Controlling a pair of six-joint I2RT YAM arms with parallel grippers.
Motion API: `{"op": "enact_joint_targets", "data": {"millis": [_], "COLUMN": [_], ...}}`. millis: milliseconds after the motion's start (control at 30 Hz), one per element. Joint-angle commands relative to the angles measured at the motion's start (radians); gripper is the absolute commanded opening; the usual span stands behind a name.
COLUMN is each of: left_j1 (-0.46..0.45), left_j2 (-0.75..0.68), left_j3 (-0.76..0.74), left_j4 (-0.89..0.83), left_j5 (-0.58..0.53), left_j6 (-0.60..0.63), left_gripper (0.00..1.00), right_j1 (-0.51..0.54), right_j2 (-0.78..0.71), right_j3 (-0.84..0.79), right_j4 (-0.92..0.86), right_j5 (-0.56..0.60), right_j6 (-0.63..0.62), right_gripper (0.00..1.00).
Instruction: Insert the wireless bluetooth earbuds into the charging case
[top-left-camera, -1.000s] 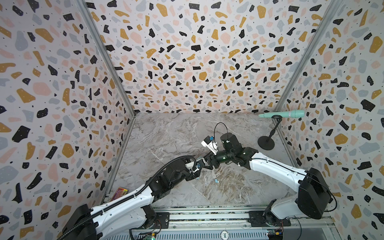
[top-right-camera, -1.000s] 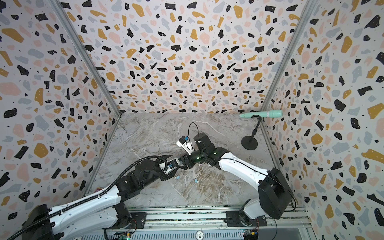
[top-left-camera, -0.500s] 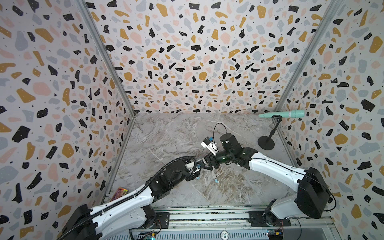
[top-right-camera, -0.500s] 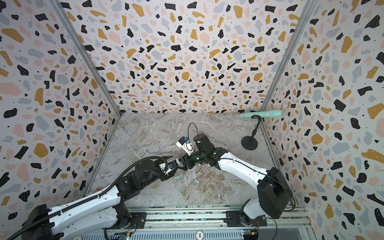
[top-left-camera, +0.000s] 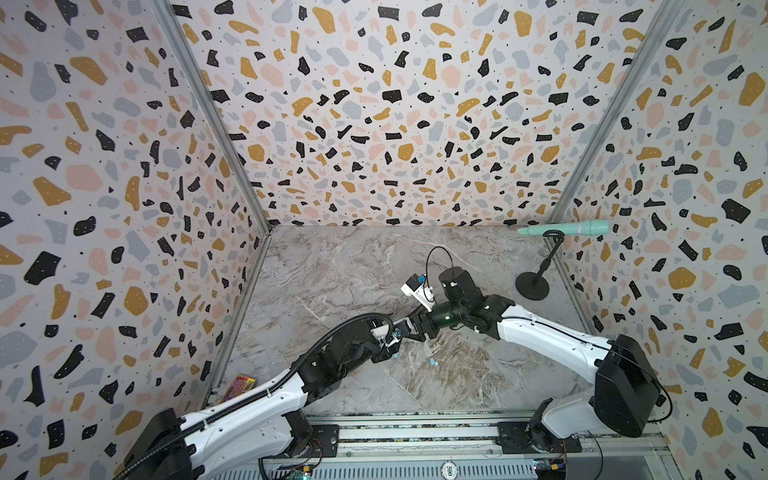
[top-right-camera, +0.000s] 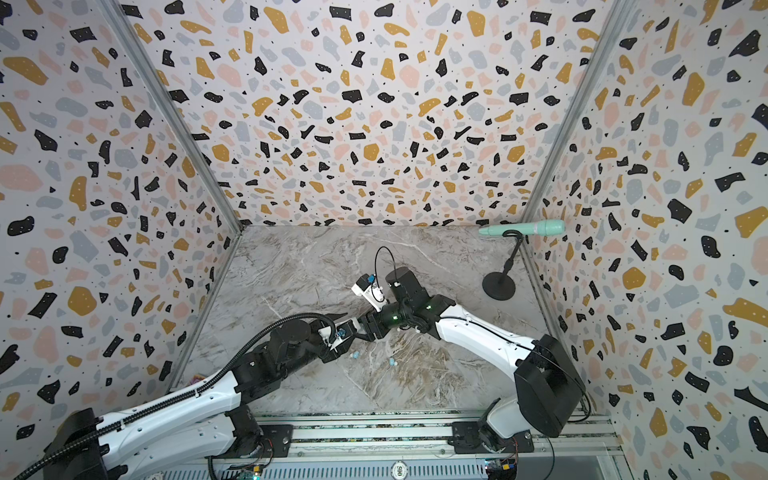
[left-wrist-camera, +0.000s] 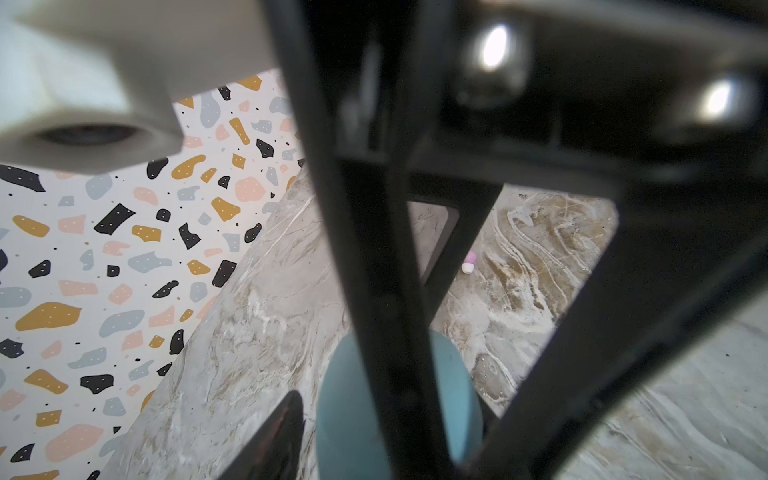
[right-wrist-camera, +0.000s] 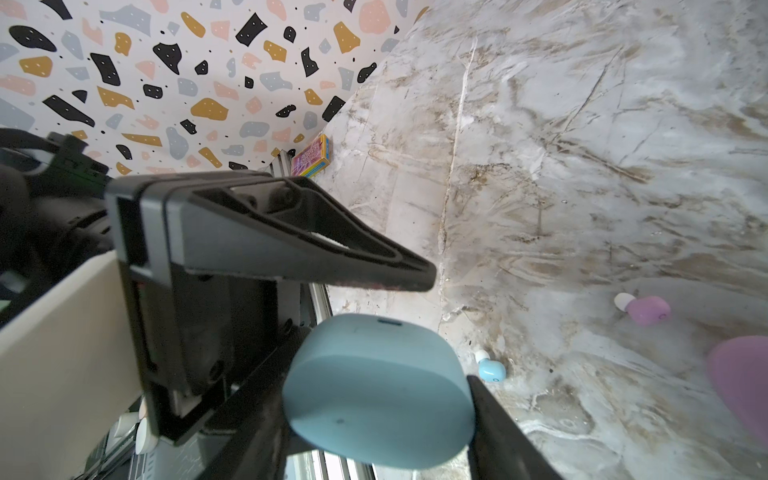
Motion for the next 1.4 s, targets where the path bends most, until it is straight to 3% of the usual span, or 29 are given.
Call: {"op": "enact_joint_targets", "data": {"millis": [0,667,1133,1367], "left_j1": [-0.006,-0.008,-0.008,-0.008], "left_j2": [-0.009,-0.009,-0.016,-0.009], "left_j3": [0.008,0.008,0.007,0.015], "left_j4": [0.026,0.036,0.054,0.052], "left_j5": [0.017,-0.005,-0.031,-0.044], "left_j6": [0.003,0.009,0.013,0.014], "left_gripper": [0.61,0.48,0.3,0.2], "right_j1": [0.006,0.009,0.01,0.01], "right_j2": [-0.004,0.005,0.013,0.009], "right_j3": [0.036,0.042,0.049,0.048], "right_j4": [-0.005,-0.011,-0.015,-0.015], "right_j5": [-0.012,-0.017,-0.025,-0.024], "right_j6": [-0.019,-0.019,-0.022,-0.022], "right_gripper": [0.0,0.0,0.0,0.16]}}
